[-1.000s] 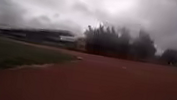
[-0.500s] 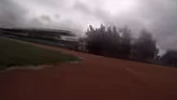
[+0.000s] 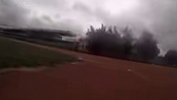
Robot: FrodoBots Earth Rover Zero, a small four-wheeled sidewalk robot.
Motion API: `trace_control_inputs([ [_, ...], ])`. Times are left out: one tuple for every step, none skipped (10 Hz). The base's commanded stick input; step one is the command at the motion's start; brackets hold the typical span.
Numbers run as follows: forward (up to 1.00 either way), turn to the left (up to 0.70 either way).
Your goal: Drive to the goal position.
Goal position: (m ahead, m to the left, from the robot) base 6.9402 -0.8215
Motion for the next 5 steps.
trace_control_inputs([
  [0.7,-0.35],
  [0.7,-0.35],
  [0.7,-0.35],
  [0.7,-0.33],
  [0.7,-0.18],
])
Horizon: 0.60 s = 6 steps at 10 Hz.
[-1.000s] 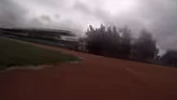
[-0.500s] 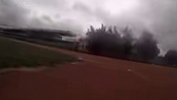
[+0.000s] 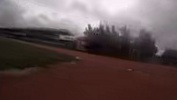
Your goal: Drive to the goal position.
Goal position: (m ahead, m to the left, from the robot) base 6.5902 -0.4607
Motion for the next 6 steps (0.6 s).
trace_control_inputs([
  [0.7,-0.02],
  [0.7,0.0],
  [0.7,0.0],
  [0.7,0.0],
  [0.7,0.0],
  [0.7,0.0],
])
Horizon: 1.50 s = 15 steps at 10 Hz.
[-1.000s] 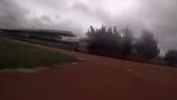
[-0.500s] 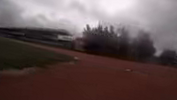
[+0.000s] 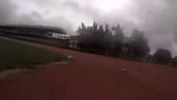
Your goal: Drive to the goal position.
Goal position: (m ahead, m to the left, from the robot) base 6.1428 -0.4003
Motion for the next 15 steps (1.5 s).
trace_control_inputs([
  [0.7,-0.16],
  [0.7,-0.32],
  [0.7,-0.35],
  [0.7,-0.35],
  [0.7,-0.35],
  [0.7,-0.35],
  [0.7,-0.24],
  [0.7,-0.06],
  [0.7,0.0],
  [0.7,0.0],
  [0.7,0.0],
  [0.7,0.0],
  [0.7,0.0],
  [0.7,0.0],
  [0.7,0.0],
])
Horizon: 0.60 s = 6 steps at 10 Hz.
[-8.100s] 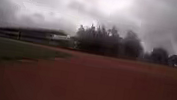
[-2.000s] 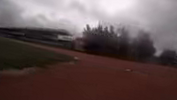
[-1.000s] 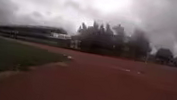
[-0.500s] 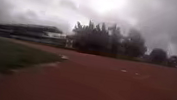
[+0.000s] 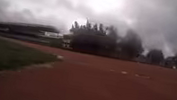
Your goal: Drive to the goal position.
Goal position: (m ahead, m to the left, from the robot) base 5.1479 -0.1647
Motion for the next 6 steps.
trace_control_inputs([
  [0.7,0.0],
  [0.7,0.0],
  [0.7,0.0],
  [0.7,0.0],
  [0.7,0.0],
  [0.7,0.0],
])
